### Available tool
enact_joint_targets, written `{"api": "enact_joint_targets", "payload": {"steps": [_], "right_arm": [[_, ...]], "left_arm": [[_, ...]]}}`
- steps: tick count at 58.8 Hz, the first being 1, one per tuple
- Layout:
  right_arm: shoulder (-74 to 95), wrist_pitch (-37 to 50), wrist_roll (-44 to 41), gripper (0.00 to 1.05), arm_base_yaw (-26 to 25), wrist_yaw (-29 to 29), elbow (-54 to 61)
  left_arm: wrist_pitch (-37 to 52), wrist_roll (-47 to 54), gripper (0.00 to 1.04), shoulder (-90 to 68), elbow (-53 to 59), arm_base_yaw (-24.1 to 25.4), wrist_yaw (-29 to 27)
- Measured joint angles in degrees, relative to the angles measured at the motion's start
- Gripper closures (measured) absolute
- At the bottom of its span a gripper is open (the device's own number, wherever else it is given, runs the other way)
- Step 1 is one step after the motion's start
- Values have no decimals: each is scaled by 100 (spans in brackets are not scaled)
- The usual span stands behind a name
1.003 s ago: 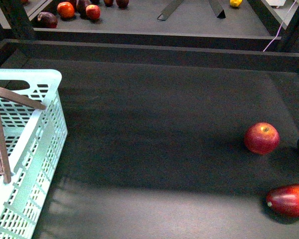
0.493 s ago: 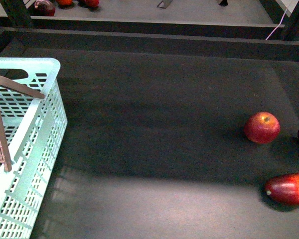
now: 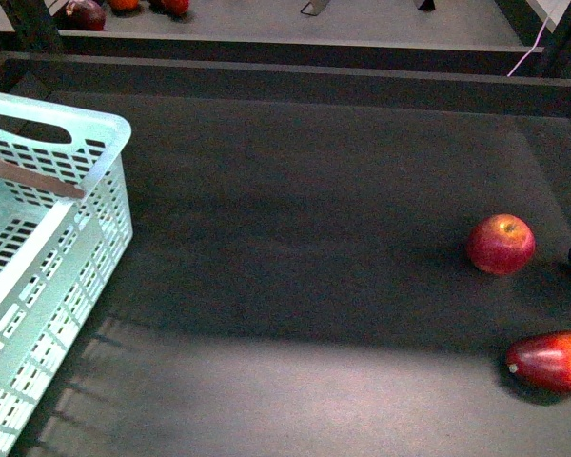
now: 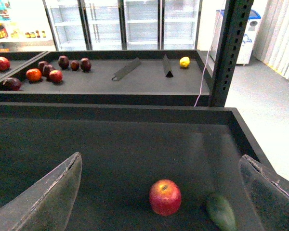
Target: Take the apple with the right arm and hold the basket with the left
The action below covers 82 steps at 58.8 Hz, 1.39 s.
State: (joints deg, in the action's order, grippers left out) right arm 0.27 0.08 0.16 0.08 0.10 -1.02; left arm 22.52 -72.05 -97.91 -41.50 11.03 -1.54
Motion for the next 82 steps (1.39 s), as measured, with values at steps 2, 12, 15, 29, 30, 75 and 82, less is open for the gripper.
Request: {"api": "enact_joint_targets", "payload": {"steps": [2,12,15,29,30,75,82], "right_arm": [[0,0,0,9,0,0,0],[0,0,0,9,0,-2,0],[0,0,0,9,0,0,0],[0,0,0,9,0,-2,0],[0,0,0,9,0,-2,0],[0,0,0,9,0,0,0],[0,0,0,9,0,0,0]], "left_arm": [[-68,42,79,63,0,-13,2],[-254,179,80,496,0,-221,175],[-317,260,81,697,0,-321,195],[-914,737,89,1211,-564,-1150,11],[-964,765,89,1211,-658,-1250,-2],[-1996,1211,89,706,-2170,-4089,4],[-2000,1292,89,717,-2170,-4133,31]]}}
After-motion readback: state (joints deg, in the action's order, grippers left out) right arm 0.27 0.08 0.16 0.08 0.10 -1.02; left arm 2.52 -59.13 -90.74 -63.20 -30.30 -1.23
